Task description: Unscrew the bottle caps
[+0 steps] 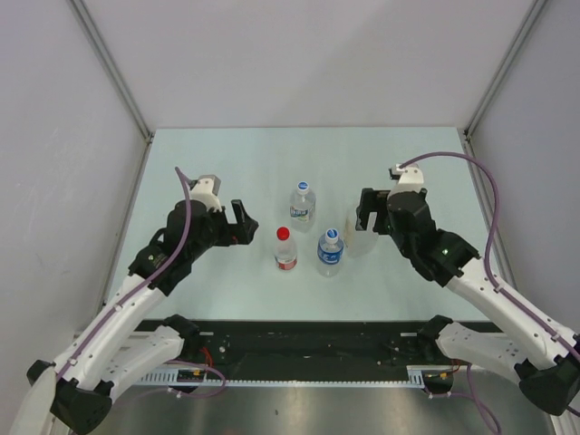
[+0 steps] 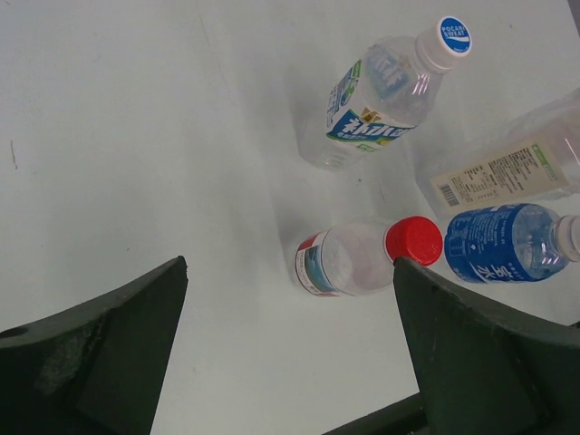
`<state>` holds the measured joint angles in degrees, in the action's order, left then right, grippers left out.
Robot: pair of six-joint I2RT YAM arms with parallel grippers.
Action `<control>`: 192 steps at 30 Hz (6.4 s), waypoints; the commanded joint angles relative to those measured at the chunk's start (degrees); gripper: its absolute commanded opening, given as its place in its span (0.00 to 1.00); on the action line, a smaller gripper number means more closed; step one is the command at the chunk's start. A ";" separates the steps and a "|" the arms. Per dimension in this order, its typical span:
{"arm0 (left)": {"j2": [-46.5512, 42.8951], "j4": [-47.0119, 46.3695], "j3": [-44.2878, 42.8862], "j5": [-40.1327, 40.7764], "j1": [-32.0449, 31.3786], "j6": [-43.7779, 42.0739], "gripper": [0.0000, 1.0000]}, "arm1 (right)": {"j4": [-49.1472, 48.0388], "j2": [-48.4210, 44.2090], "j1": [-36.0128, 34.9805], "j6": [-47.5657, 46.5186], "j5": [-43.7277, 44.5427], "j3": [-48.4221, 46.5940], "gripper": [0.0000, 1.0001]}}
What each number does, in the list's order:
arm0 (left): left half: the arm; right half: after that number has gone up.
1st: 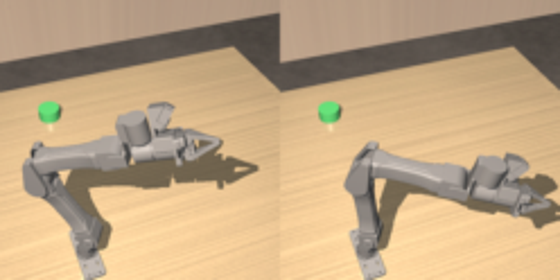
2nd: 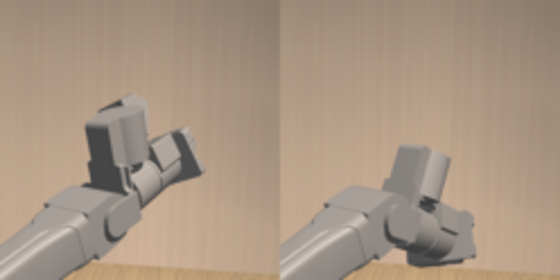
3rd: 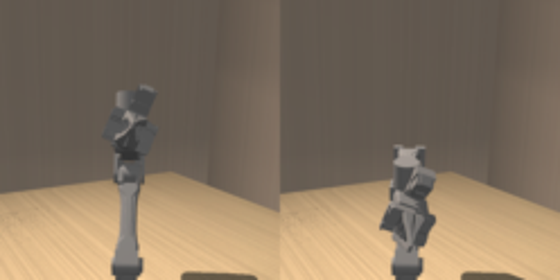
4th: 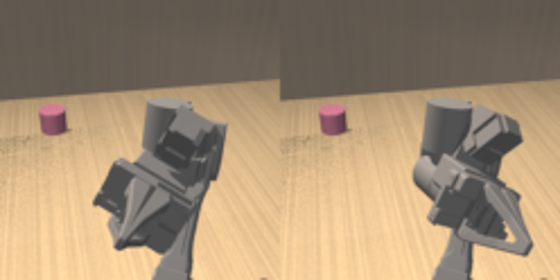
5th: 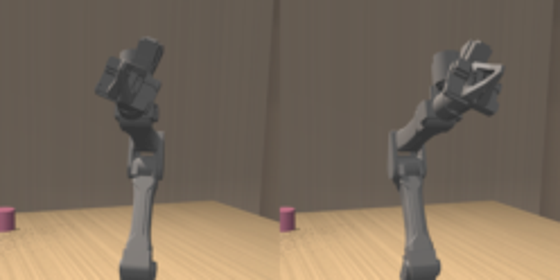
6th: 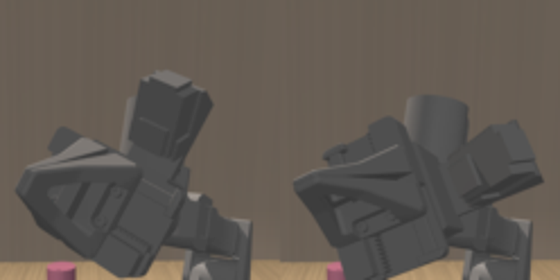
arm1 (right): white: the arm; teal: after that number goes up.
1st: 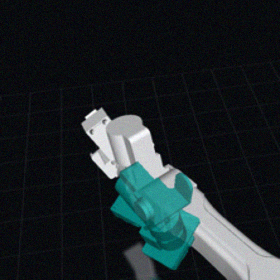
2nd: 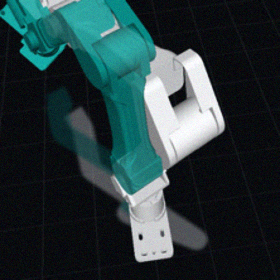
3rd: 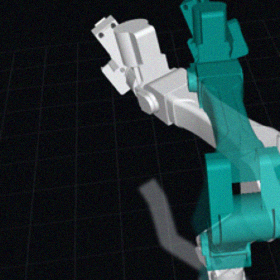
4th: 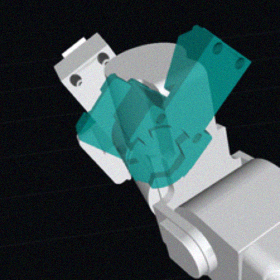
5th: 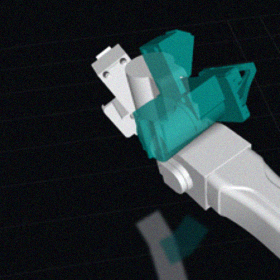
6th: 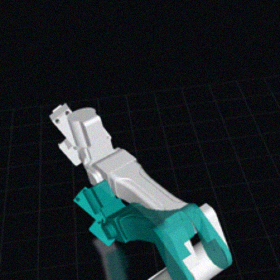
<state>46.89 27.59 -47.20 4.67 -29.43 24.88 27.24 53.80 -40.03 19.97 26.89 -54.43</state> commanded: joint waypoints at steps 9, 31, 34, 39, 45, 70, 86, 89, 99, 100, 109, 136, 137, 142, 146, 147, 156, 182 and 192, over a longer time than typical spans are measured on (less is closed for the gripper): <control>-2.16 -2.99 1.76 -2.56 -0.28 -1.86 1.00 | -7.82 5.08 0.92 -3.27 2.82 -3.05 0.90; -1.98 -3.25 2.03 -2.73 -0.19 -2.03 1.00 | -8.26 9.57 2.41 -2.56 0.26 -3.05 0.47; -1.98 -3.60 1.33 -2.56 -0.19 -2.12 1.00 | -8.08 7.73 2.41 -2.83 0.61 -3.05 0.34; 0.29 -4.39 -2.89 -2.12 -0.19 -2.65 1.00 | -3.54 1.58 2.50 -3.09 4.73 -4.88 0.11; 3.38 -11.56 -9.58 -1.06 -0.45 -2.03 1.00 | 2.55 -6.06 2.59 -5.20 15.11 -12.97 0.00; 11.02 -22.33 -26.28 -22.09 -12.65 -24.25 1.00 | 8.10 8.16 24.03 25.64 -51.15 -41.55 0.00; 14.01 -24.96 -23.11 -8.18 -23.22 -37.80 1.00 | 13.80 8.60 19.12 24.24 -46.77 -43.56 0.00; 15.42 -23.29 -25.04 -9.41 -23.22 -37.54 1.00 | 13.63 8.78 17.18 24.07 -45.18 -42.95 0.00; 18.58 -21.00 -26.37 -12.66 -23.22 -38.16 1.00 | 12.83 9.39 10.24 24.07 -41.84 -42.95 0.00; 18.76 -20.92 -26.28 -12.84 -23.22 -38.07 1.00 | 12.66 9.48 10.06 24.15 -41.66 -43.04 0.00; 19.11 -20.65 -24.52 -15.47 -23.22 -38.15 1.00 | 11.78 9.22 9.27 25.21 -44.47 -43.48 0.00; 10.85 -29.24 -18.20 -31.73 -22.07 -22.89 0.03 | -6.66 -9.67 7.95 10.00 -26.27 -26.61 1.00; 9.89 -30.66 -16.54 -32.17 -22.07 -21.82 0.00 | -11.46 -12.12 7.86 10.27 -28.28 -24.60 1.00; 7.25 -43.40 -10.81 -27.54 -21.99 -12.24 0.00 | -16.79 -13.90 7.95 13.95 -37.26 -20.27 1.00; 8.38 -46.41 -10.27 -20.59 -22.60 -9.50 0.00 | -14.59 -13.81 7.86 18.60 -34.99 -19.22 1.00; 8.74 -44.75 -10.80 -18.05 -23.12 -11.07 0.00 | -14.50 -13.98 7.86 19.49 -33.41 -19.04 1.00; 15.06 -38.06 -16.69 13.58 -33.14 -27.06 0.00 | -13.45 -10.22 7.51 24.33 -29.88 -19.39 0.85; 18.06 -40.95 -16.34 21.97 -39.30 -36.57 0.00 | -12.48 0.34 -0.14 15.81 -19.95 -25.37 0.69; 17.79 -40.43 -16.08 21.44 -39.56 -36.66 0.00 | -12.39 1.75 -0.31 15.01 -19.60 -25.37 0.61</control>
<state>65.63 -10.61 -61.28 25.43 -68.51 -10.61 15.99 55.40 -40.01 36.14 6.15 -77.82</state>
